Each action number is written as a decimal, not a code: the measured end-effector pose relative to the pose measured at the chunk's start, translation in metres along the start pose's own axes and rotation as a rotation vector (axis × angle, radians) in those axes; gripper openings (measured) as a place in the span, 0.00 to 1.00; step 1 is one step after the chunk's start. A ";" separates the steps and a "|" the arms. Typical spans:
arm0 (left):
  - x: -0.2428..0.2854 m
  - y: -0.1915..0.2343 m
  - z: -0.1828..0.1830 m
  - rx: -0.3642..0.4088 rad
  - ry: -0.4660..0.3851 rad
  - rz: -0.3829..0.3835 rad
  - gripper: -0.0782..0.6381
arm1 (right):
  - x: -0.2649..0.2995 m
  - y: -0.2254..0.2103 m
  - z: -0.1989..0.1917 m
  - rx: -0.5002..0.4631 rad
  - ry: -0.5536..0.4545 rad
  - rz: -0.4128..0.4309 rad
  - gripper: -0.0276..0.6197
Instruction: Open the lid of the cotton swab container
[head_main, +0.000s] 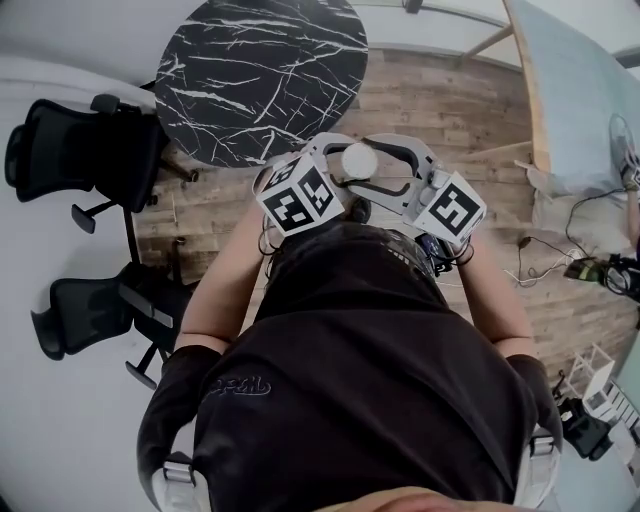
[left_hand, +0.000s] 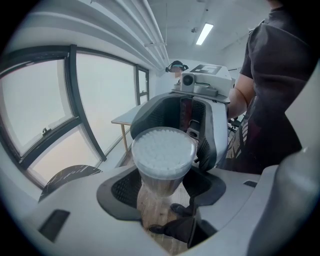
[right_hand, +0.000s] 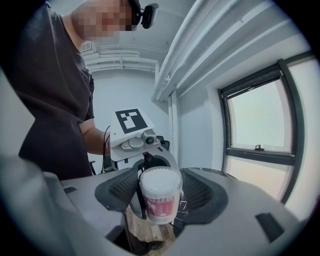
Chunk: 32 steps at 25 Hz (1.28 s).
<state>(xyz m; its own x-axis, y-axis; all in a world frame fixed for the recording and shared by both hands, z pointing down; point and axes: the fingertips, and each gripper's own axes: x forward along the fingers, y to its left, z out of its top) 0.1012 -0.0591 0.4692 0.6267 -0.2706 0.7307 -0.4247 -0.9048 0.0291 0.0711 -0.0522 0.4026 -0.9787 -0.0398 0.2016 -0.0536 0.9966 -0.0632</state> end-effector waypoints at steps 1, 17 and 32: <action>-0.001 -0.002 0.001 0.001 -0.001 0.000 0.48 | 0.000 0.002 0.000 -0.007 0.003 -0.001 0.46; -0.020 -0.023 -0.007 0.001 -0.010 0.019 0.48 | 0.005 0.028 0.006 -0.002 0.001 0.014 0.45; -0.023 -0.024 -0.007 0.000 -0.020 0.010 0.48 | 0.008 0.029 0.007 0.019 0.033 0.037 0.44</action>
<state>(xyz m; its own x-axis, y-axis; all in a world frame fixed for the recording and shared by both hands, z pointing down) 0.0919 -0.0289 0.4567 0.6355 -0.2866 0.7169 -0.4312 -0.9020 0.0216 0.0606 -0.0242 0.3953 -0.9730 -0.0001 0.2308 -0.0214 0.9957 -0.0899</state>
